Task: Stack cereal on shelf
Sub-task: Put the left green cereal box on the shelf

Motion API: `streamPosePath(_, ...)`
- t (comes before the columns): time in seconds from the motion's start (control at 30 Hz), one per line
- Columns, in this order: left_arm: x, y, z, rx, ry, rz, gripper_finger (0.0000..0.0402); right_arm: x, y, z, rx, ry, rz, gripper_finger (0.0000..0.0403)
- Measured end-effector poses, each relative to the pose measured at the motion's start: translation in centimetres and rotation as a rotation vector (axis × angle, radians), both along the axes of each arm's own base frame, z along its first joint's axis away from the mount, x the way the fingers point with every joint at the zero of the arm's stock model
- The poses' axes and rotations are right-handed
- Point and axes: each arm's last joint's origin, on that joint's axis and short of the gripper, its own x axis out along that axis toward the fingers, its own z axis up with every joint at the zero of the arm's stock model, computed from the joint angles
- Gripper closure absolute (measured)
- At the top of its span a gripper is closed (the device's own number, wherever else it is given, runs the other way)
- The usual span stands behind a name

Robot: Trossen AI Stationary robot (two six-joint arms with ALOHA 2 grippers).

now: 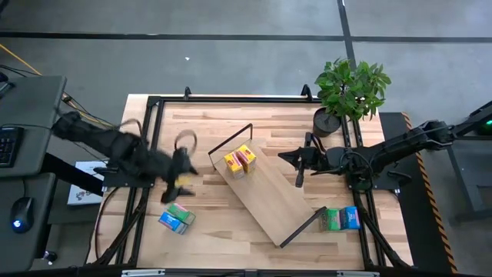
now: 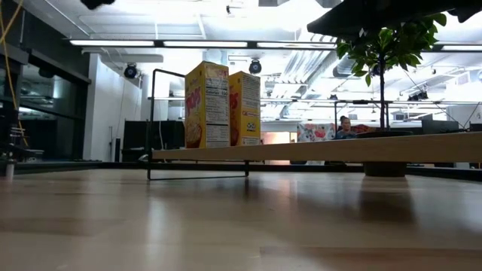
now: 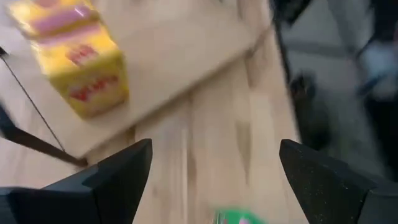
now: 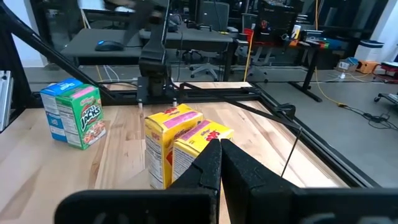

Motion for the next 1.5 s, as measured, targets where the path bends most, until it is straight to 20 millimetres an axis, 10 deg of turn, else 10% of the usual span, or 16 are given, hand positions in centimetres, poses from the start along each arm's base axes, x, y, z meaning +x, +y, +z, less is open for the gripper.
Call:
streamPosePath(0.53,1.3,-7.4,-3.8,0.372,0.332,-0.268,0.0058,0.0,0.0,0.0,0.022,-0.001,-0.001,0.0402)
streamPosePath(1.5,2.7,-10.2,-6.6,0.413,0.464,-0.341,0.0058,0.0,0.1,-0.2,0.072,0.006,0.012,0.0402)
